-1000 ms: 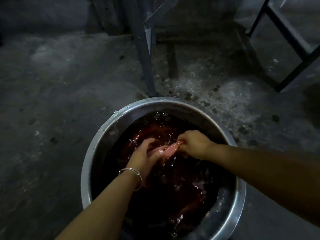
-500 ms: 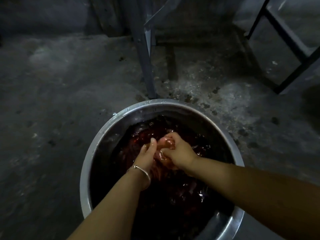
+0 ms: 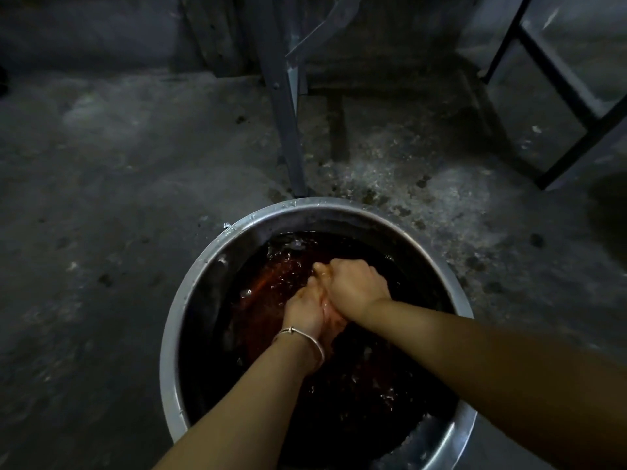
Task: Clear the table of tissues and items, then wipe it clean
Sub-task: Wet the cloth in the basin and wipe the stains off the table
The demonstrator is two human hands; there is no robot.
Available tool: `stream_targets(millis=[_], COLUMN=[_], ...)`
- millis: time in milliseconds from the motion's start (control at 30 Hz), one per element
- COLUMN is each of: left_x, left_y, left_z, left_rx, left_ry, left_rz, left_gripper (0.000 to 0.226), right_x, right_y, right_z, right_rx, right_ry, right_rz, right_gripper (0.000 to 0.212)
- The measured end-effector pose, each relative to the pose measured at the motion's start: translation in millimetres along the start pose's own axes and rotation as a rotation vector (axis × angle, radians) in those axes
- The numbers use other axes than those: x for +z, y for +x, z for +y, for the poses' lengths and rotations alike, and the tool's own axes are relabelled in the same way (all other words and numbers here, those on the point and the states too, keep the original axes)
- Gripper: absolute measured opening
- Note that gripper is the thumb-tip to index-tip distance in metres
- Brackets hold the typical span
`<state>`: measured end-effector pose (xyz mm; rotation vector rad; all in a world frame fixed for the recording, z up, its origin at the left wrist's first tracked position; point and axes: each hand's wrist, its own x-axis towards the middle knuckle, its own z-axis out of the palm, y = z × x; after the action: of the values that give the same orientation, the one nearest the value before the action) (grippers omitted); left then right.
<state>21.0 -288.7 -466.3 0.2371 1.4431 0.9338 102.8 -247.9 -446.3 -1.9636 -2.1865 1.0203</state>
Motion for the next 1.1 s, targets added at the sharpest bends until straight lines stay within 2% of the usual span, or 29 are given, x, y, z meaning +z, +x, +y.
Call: stream_targets(millis=[67,133,167,200,267,333,467,567,667,767,867,933,1000,1067,1100], left_x=[7.3,5.6,4.3,-1.3,-9.8,-8.8,-8.2,-16.5,-14.0,-6.3,0.3,2.7,-3.0,-10.8,-14.2], left_y=[-5.4,-1.3,-1.7,1.1,7.2,5.7,5.7,6.6,0.1,2.0,0.7,1.6,4.7,11.5,12.1], left_z=[4.4,-1.4,-2.3,-4.3,-12.0,-17.4,-8.6,1.1,6.6,-4.8,-10.9,-8.8,-2.9,-6.3,-10.7], left_rx=[0.000,-0.029,-0.008,-0.035,0.036,0.044,-0.120,-0.167,-0.169,-0.183,-0.250,-0.232,-0.113,-0.016,-0.005], left_ry=[0.003,-0.098,-0.058,-0.060,0.038,0.046,-0.067,-0.174,-0.278,-0.195,-0.113,-0.092,-0.113,-0.025,-0.006], left_rz=[0.079,-0.045,-0.055,0.010,0.148,0.149,0.156,0.133,0.059,0.008,-0.005,-0.001,0.124,0.309,0.347], left_gripper=[0.047,0.049,0.046,0.038,0.026,0.025,0.032,0.037,0.037,0.040,0.059,0.052,0.047,0.050,0.049], right_x=[-3.7,-7.5,-9.1,-10.0,-3.2,13.5,29.0,18.9,16.5,11.7,5.6,3.9,-1.4,-4.7,-4.0], right_y=[5.9,8.6,10.9,13.5,14.8,8.5,-17.1,-37.1,-42.8,-26.0,-8.6,-4.4,-1.6,4.9,6.6], right_z=[12.1,24.1,30.9,36.6,39.1,32.1,7.6,-7.4,-20.8,-16.2,-1.4,10.1,23.4,35.9,37.4], right_rx=[0.060,0.122,0.170,0.203,0.236,0.239,-0.024,-0.181,-0.219,-0.142,-0.085,-0.064,0.046,0.144,0.179], right_ry=[-0.028,-0.031,-0.010,0.005,0.054,0.190,0.330,0.398,0.263,0.066,-0.019,-0.076,-0.084,-0.107,-0.080], right_rz=[-0.031,-0.048,-0.054,-0.067,-0.115,-0.128,-0.074,-0.009,0.030,0.069,0.063,0.043,0.016,-0.051,-0.099], right_gripper=[0.051,0.060,0.061,0.058,0.046,0.041,0.025,0.013,0.027,0.030,0.036,0.044,0.051,0.045,0.040])
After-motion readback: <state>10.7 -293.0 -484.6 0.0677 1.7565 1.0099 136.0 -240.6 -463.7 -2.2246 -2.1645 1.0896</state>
